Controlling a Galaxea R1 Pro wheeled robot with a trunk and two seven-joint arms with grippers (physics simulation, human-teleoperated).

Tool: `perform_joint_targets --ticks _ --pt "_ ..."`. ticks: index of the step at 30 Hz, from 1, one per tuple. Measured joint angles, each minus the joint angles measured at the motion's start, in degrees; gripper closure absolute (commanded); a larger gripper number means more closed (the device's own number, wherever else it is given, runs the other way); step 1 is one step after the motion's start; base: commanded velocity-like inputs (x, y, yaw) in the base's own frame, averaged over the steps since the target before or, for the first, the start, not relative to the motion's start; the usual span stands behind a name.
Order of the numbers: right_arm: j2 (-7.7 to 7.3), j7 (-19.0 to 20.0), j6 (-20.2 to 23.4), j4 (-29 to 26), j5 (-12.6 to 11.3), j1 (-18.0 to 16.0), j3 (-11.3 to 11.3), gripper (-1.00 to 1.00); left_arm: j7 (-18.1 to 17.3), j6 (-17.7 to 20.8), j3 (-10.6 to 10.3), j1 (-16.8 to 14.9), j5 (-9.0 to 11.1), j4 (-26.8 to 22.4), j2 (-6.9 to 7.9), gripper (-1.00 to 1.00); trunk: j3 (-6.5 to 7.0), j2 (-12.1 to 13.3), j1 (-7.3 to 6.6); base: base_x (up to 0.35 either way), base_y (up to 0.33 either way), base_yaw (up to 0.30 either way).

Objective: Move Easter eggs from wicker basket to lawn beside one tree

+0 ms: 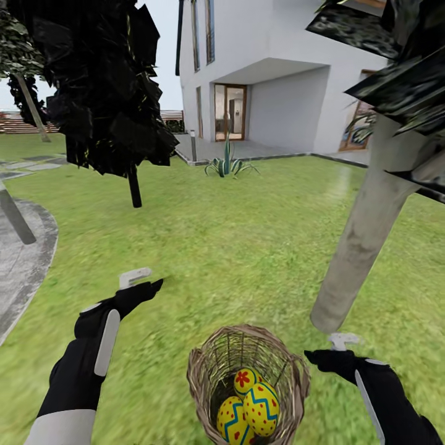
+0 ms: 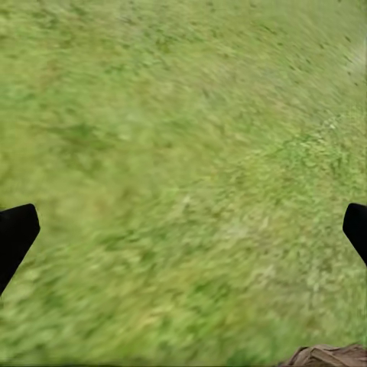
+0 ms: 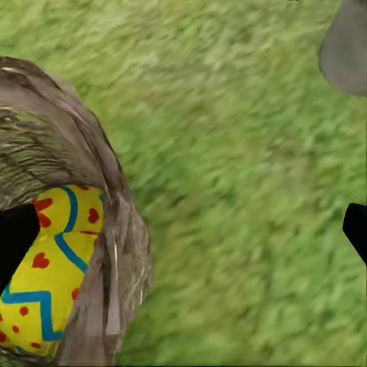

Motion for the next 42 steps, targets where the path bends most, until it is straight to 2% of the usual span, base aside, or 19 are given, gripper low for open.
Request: perform_joint_targets --ticks 4,5,10,11,15,20,25,35,42 --pt "1.47 -1.6 1.1 -0.5 0.3 0.0 6.8 -1.00 0.0 0.0 0.0 0.0 0.0 0.0 -0.02 -1.00 0.10 0.0 0.00 0.000 0.000 0.283" --pt "1.69 -2.0 1.1 -0.5 0.4 0.0 7.3 -1.00 0.0 0.0 0.0 0.0 0.0 0.0 -0.02 -1.00 0.12 0.0 0.00 0.000 0.000 0.283" --pt "5.10 -6.9 1.2 -0.6 0.4 0.0 12.3 -1.00 0.0 0.0 0.0 0.0 0.0 0.1 -0.10 -1.00 0.25 0.0 0.00 0.000 0.000 0.283" --pt "5.24 -7.2 1.2 -0.6 0.4 0.0 13.0 -1.00 0.0 0.0 0.0 0.0 0.0 0.1 -0.12 -1.00 0.27 0.0 0.00 0.000 0.000 0.283" --pt "5.68 -8.7 1.2 -0.3 0.3 0.0 18.4 -1.00 0.0 0.0 0.0 0.0 0.0 0.2 -0.23 -1.00 0.33 0.0 0.00 0.000 0.000 0.215" --pt "5.73 -8.8 1.2 0.8 0.2 0.0 19.8 -1.00 0.0 0.0 0.0 0.0 0.0 0.3 -0.27 -1.00 0.34 0.0 0.00 0.000 0.000 0.039" --pt "5.73 -8.8 1.0 5.9 0.2 0.0 21.6 -1.00 0.0 0.0 -0.1 0.0 -0.1 0.3 -0.40 -1.00 0.34 0.0 0.00 0.000 0.000 0.004" --pt "5.55 -8.8 0.6 10.5 -0.1 0.0 21.3 -1.00 0.1 0.0 -0.1 0.0 -0.1 0.5 -0.54 -1.00 0.34 0.0 0.00 0.000 0.000 0.000" --pt "5.59 -8.7 0.1 11.1 -0.8 -0.1 20.6 -1.00 0.1 0.0 -0.2 0.0 -0.1 0.6 -0.55 -1.00 0.34 0.0 0.00 0.000 0.000 0.000"
